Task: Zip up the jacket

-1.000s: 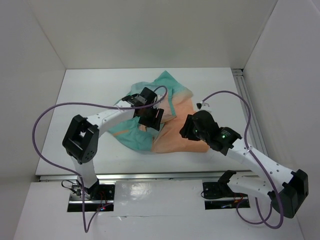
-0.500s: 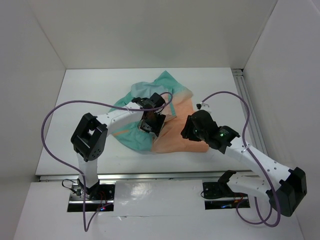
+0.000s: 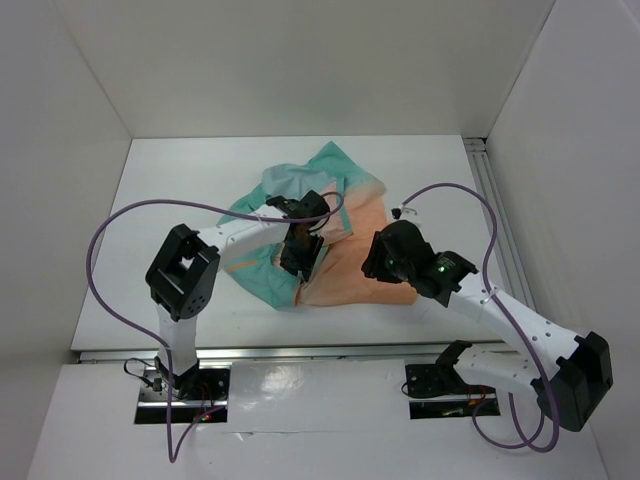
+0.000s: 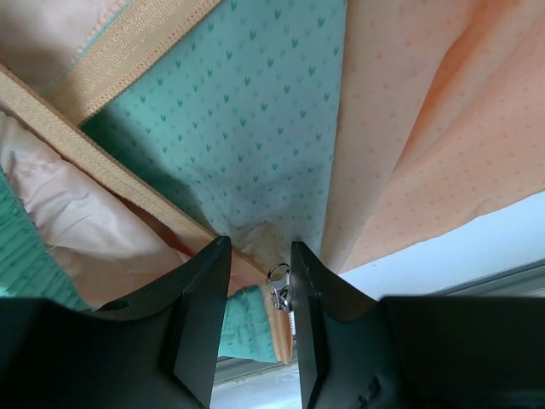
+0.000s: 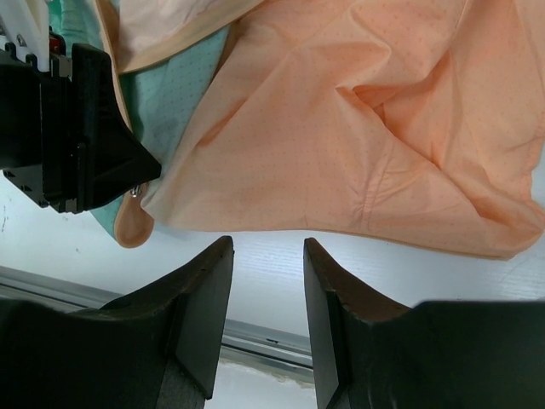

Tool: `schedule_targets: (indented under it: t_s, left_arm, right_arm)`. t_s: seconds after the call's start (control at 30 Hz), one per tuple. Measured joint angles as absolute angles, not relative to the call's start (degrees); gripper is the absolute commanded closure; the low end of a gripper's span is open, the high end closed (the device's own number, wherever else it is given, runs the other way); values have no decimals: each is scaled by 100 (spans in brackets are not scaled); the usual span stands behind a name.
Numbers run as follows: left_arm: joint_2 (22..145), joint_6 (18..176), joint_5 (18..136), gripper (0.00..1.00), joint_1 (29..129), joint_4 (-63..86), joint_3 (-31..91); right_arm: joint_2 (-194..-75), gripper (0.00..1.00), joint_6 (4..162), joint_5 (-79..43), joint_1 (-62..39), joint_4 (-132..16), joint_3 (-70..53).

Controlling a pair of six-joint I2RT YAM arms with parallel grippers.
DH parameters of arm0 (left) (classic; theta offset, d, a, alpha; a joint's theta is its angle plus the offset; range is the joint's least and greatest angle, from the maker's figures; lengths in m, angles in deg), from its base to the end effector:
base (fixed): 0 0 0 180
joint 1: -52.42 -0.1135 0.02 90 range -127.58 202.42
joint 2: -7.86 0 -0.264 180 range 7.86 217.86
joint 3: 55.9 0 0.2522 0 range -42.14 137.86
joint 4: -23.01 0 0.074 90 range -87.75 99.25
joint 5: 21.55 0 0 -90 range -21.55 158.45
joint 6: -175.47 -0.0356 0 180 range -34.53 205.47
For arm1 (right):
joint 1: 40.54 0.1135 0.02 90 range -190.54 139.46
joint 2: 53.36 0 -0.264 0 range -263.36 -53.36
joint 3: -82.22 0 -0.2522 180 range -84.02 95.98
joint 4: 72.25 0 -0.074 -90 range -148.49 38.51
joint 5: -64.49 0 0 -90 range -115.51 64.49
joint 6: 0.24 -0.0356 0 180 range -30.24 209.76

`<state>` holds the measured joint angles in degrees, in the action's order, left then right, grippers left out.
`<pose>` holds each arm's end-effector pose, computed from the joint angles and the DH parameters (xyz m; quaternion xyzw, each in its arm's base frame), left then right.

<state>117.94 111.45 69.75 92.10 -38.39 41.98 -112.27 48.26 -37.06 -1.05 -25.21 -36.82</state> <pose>0.2982 -0.2484 0.2030 0.1196 0.9825 -0.0868 0.1138 0.1687 0.1298 0.2716 0.0546 0.9183 0.1766 0.3500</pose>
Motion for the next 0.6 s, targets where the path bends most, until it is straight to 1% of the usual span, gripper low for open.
schedule_targets:
  t_s: [0.37, 0.5, 0.53, 0.6]
  left_arm:
    - [11818, 11125, 7135, 55, 9212, -4005, 4336]
    - [11816, 11092, 7277, 50, 9190, -4071, 4353]
    - [11816, 11077, 7342, 46, 9168, -4084, 4353]
    - [11807, 10992, 7487, 43, 9120, -4088, 4351]
  right_arm:
    - [-11286, 54, 4826, -3706, -105, -2519, -3682]
    - [-11299, 54, 4826, -3708, -105, -2521, -3682]
    - [-11299, 54, 4826, -3708, -105, -2521, -3682]
    - [-11301, 54, 4826, -3708, -105, -2519, -3682]
